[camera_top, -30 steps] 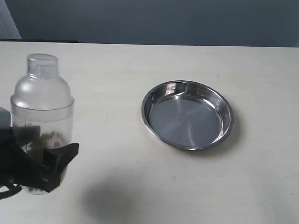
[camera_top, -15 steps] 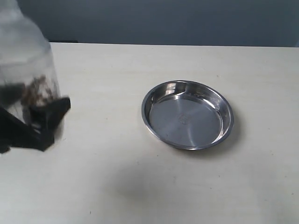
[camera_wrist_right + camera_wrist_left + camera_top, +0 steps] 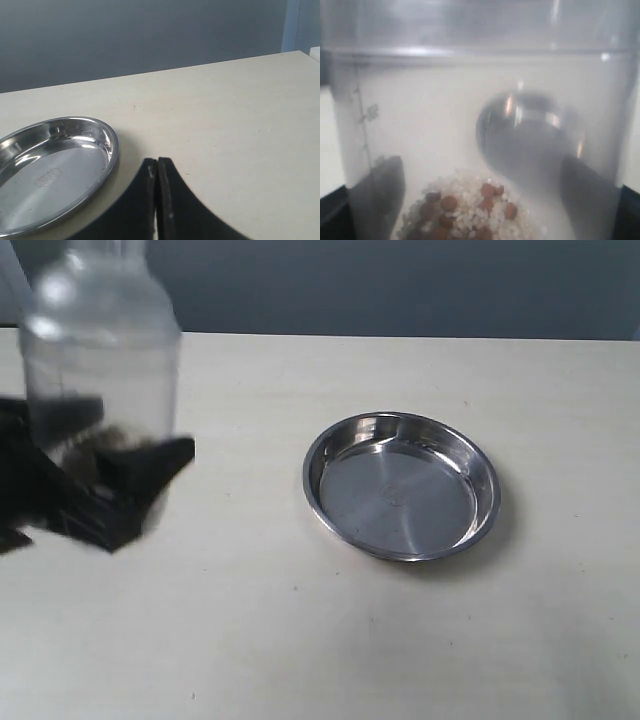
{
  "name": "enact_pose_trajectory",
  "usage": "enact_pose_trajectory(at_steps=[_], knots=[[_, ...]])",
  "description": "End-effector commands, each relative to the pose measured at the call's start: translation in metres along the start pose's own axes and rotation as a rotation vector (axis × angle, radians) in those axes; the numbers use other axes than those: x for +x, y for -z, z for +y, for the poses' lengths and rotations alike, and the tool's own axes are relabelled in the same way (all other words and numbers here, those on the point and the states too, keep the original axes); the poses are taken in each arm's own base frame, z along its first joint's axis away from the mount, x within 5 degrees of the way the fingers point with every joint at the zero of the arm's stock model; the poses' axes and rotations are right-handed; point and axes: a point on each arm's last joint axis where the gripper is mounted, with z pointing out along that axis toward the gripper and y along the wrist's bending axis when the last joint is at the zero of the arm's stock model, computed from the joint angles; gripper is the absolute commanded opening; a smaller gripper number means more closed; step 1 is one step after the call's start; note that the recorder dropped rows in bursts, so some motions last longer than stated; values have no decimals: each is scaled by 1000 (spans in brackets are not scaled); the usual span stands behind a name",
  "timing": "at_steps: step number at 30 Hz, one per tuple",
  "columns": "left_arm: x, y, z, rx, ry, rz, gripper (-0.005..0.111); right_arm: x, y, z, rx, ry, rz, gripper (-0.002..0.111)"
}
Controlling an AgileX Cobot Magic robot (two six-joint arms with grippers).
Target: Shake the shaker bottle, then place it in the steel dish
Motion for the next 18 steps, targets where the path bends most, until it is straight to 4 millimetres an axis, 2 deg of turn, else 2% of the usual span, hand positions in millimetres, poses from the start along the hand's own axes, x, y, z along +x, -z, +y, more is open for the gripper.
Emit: enact_pose_trajectory(at_steps=[1,2,3,4,5,6,9,10,11,12,15,16,17,18], knots=[[10,3,8,-59,19,-7,0,-1,0,0,-3,7,-14,-1],[38,-1,15,-113,73,103,0,-1,0,0,-3,7,-14,-1],[53,-3,19,-151,102,159,0,-1,0,0,-3,7,-14,-1],[60,-4,20,-166,115,188,0,-1,0,0,-3,7,-14,-1],[58,-5,19,-155,104,180,0,-1,0,0,-3,7,-14,-1],[46,-6,15,-125,84,132,0,-1,0,0,-3,7,-14,-1],[-9,3,1,-21,-26,-120,0,-1,0,0,-3,7,-14,-1],[-19,9,-1,-4,-46,-171,0,-1,0,0,-3,7,-14,-1],[-19,10,-1,-5,-34,-167,0,-1,0,0,-3,7,-14,-1],[-8,8,2,-19,-25,-119,0,-1,0,0,-3,7,-14,-1],[48,-4,18,-152,83,113,0,-1,0,0,-3,7,-14,-1],[55,-5,19,-168,107,149,0,-1,0,0,-3,7,-14,-1],[52,-7,17,-149,89,144,0,-1,0,0,-3,7,-14,-1],[40,-7,12,-110,57,98,0,-1,0,0,-3,7,-14,-1]])
